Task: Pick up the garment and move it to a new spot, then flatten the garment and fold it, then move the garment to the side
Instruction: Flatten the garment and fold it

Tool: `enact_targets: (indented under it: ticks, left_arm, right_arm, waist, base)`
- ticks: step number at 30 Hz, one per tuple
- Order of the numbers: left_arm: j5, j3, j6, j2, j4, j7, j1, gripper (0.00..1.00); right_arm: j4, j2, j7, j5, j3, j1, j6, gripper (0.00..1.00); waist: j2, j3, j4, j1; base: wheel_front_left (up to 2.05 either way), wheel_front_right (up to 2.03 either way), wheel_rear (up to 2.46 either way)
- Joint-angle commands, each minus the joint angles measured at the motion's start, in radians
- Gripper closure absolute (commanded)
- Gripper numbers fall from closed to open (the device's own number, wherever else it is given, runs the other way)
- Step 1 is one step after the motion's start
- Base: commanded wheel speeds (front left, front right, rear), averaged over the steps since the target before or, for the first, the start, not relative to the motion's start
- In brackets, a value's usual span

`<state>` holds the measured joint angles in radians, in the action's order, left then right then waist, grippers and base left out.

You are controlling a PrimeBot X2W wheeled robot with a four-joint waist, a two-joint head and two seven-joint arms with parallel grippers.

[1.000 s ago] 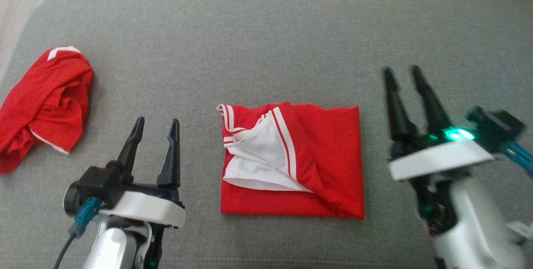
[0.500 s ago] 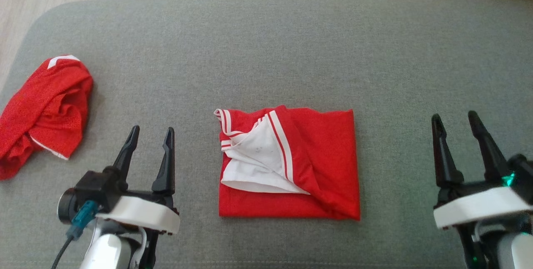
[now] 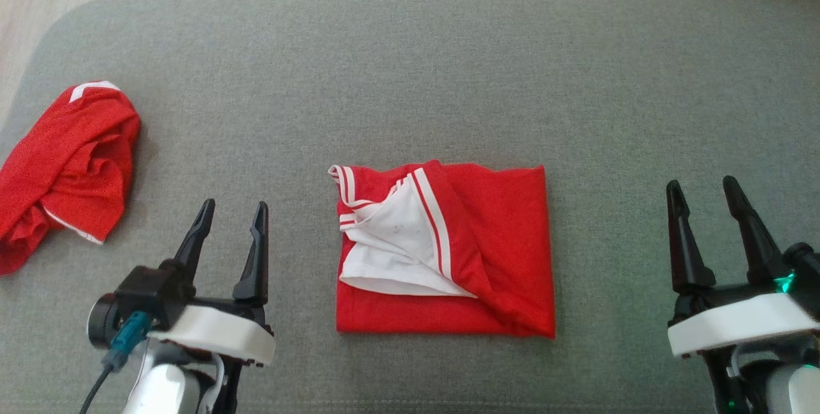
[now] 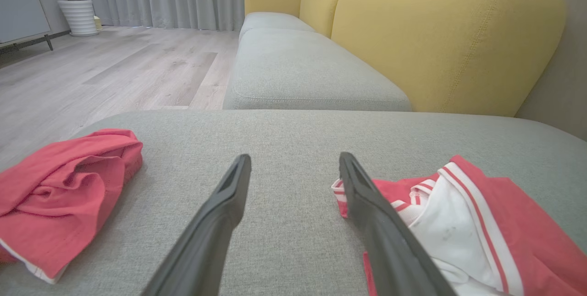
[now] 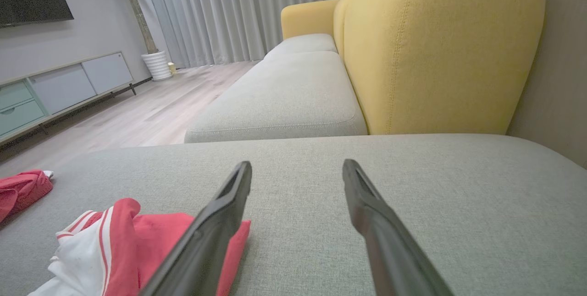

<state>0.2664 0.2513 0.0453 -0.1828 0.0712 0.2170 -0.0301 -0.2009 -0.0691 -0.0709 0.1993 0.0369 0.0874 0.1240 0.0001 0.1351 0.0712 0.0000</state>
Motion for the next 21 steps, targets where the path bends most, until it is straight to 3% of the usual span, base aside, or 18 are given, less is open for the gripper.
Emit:
enact_targets:
  ticks: [1,3,4,5,6,11,21]
  left_arm:
    - [-0.001,-0.031,0.008,-0.020,-0.030,0.002,-0.034,0.00]
    - [0.000,-0.029,0.008,-0.021,-0.030,0.003,-0.037,0.00]
    - [0.000,-0.028,0.008,-0.021,-0.031,0.003,-0.040,0.00]
    - [0.000,-0.027,0.008,-0.021,-0.032,0.003,-0.043,0.00]
    - [0.000,-0.025,0.007,-0.021,-0.033,0.003,-0.047,0.00]
    - [0.001,-0.017,0.003,-0.018,-0.034,0.007,-0.072,0.00]
    - [0.006,-0.002,-0.004,0.003,-0.012,0.024,-0.119,0.00]
  right_arm:
    - [-0.032,-0.003,-0.006,-0.006,-0.021,-0.022,0.007,0.00]
    - [-0.020,-0.003,-0.009,-0.006,-0.023,-0.026,0.007,0.00]
    - [-0.012,-0.005,-0.011,-0.004,-0.025,-0.030,0.007,0.12]
    - [-0.002,-0.008,-0.014,-0.003,-0.030,-0.036,0.007,0.62]
    - [0.012,-0.011,-0.015,-0.002,-0.035,-0.043,0.007,1.00]
    - [0.131,-0.011,-0.009,0.048,-0.108,-0.115,0.007,1.00]
    - [0.511,0.005,0.079,0.139,-0.366,-0.348,0.007,1.00]
  waist:
    - [-0.0001,0.001,0.001,0.0000]
    - [-0.0001,0.004,0.004,0.0000]
    - [-0.0001,0.007,0.005,0.0000]
    - [-0.0001,0.011,0.008,0.0000]
    - [-0.0001,0.013,0.011,0.0000]
    - [-0.0001,0.035,0.035,0.0000]
    - [-0.0001,0.079,0.106,0.0000]
  base:
    - [0.00,0.00,0.00]
    - [0.00,0.00,0.00]
    - [0.00,0.00,0.00]
    - [0.00,0.00,0.00]
    - [0.00,0.00,0.00]
    - [0.00,0.00,0.00]
    - [0.00,0.00,0.00]
